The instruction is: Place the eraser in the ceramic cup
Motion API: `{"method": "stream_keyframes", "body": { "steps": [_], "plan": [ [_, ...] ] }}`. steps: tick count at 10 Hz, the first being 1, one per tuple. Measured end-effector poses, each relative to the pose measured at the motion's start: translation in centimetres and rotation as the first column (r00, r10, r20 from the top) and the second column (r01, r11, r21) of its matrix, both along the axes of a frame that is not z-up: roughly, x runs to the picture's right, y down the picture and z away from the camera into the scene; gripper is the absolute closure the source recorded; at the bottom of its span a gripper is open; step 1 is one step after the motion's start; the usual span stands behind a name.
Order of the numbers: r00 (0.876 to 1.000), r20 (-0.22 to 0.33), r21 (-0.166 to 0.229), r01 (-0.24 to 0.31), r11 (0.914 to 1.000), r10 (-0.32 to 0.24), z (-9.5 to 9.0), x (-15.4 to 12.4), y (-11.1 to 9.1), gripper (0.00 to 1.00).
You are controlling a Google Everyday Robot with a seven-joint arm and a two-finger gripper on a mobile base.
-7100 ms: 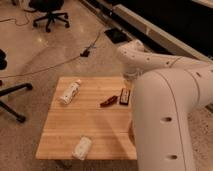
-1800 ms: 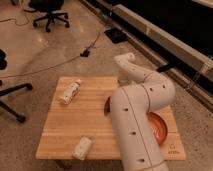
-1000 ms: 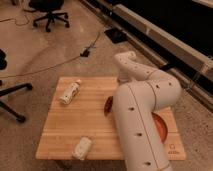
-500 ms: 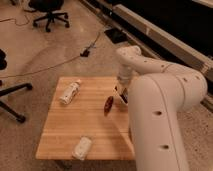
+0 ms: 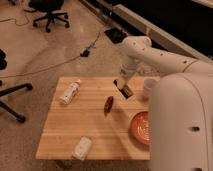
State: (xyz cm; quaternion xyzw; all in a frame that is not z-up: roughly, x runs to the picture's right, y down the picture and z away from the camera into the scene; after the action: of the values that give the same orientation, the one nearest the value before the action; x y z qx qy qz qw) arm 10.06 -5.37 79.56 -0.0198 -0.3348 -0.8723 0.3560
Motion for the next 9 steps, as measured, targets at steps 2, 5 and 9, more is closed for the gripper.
{"method": "stream_keyframes", "body": {
  "steps": [2, 5, 9],
  "plan": [
    [0.999, 0.047, 0.031, -0.01, 0.9995, 0.008, -1.4, 0.6, -3.2, 1.0],
    [0.995, 0.084, 0.081, -0.055, 0.9952, 0.049, -2.0, 3.2, -6.3, 1.0],
    [0.982, 0.104, 0.118, -0.167, 0.9788, 0.155, 0.5, 7.4, -8.2, 1.0]
  ]
}}
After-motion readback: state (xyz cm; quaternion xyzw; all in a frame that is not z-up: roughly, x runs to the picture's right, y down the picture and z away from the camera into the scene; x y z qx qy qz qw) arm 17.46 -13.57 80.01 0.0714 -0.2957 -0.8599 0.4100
